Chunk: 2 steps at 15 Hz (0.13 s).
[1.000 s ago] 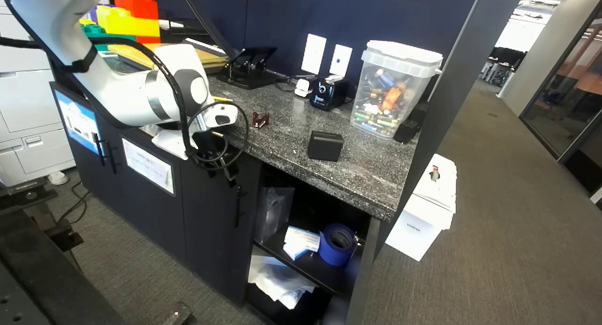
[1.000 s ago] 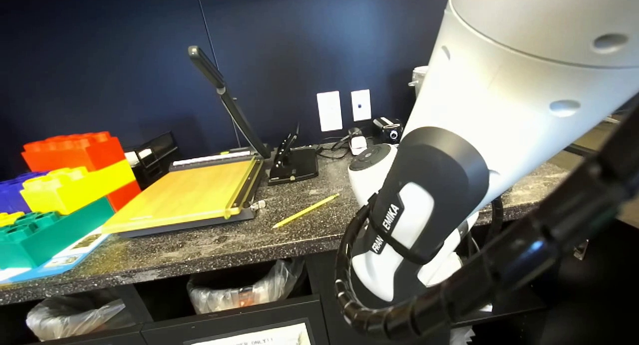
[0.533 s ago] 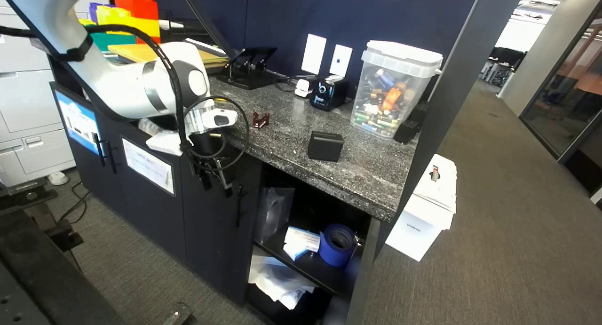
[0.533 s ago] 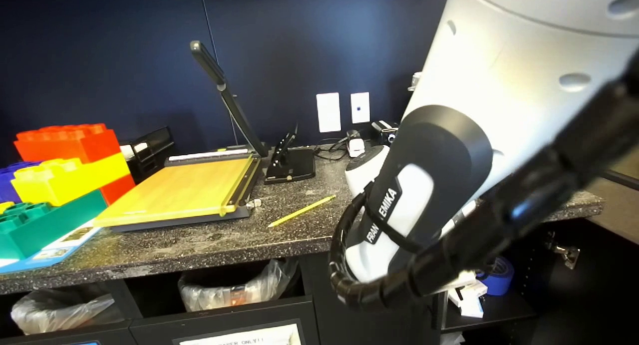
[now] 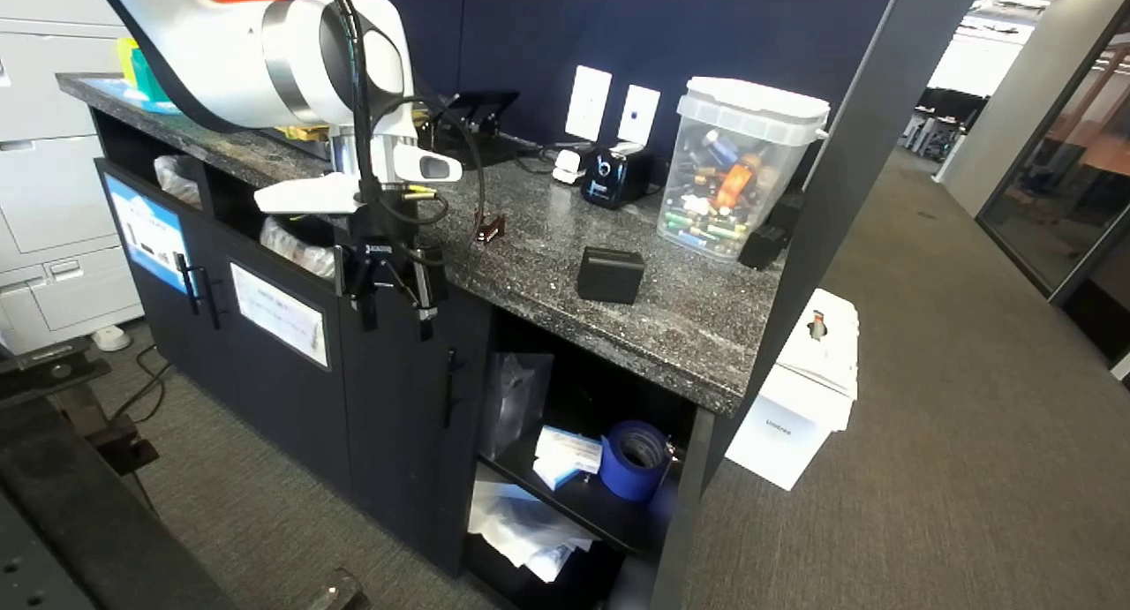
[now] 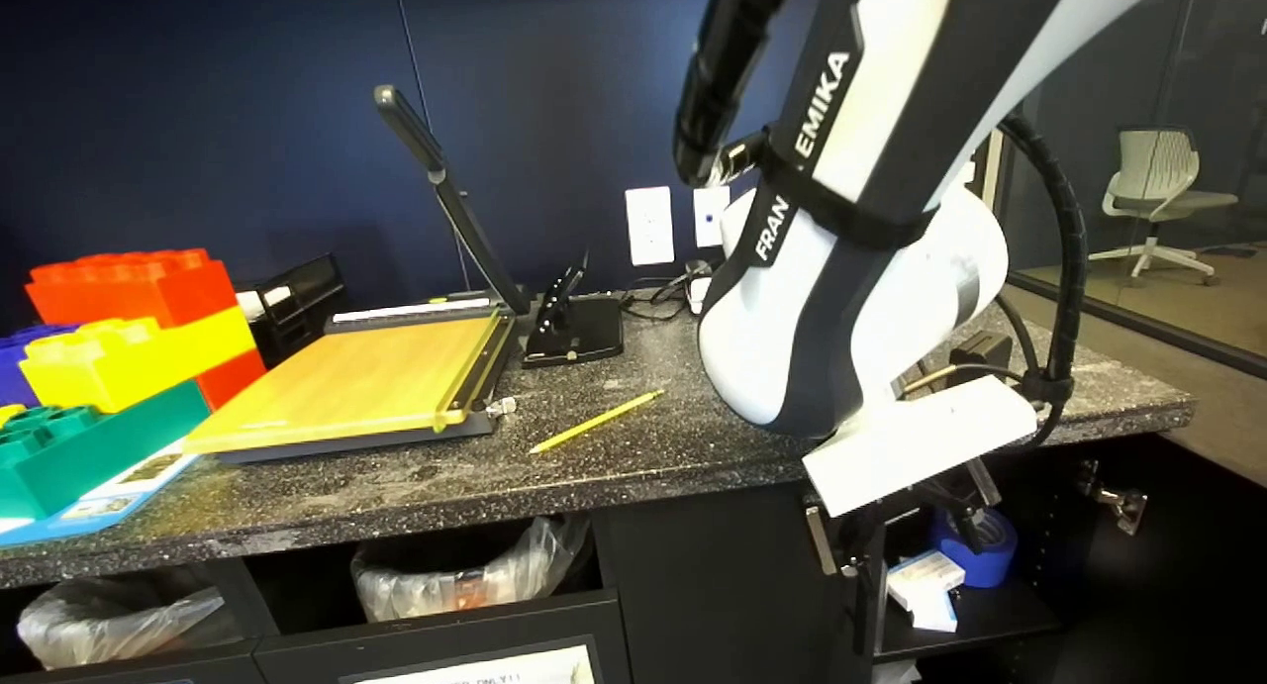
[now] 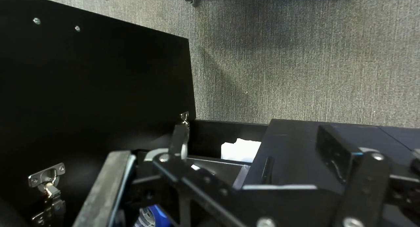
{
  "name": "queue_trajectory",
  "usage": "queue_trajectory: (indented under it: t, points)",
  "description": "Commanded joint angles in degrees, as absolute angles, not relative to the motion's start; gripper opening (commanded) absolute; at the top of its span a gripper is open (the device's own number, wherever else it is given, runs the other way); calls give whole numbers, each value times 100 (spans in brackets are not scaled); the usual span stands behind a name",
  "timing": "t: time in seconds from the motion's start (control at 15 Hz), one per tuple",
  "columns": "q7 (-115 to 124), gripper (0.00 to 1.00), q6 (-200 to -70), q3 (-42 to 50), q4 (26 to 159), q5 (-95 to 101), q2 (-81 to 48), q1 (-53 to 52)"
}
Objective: Close the left cabinet door
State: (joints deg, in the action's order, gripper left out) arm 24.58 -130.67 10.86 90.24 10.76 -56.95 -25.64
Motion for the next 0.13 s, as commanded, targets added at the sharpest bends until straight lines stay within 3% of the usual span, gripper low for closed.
queue_trajectory:
  t: [0.0, 0.07]
  points:
    - [2566, 100, -13030, 941, 8954, 1231, -5768, -2455]
    - [2588, 100, -13033, 936, 8931, 1228, -5833, -2477]
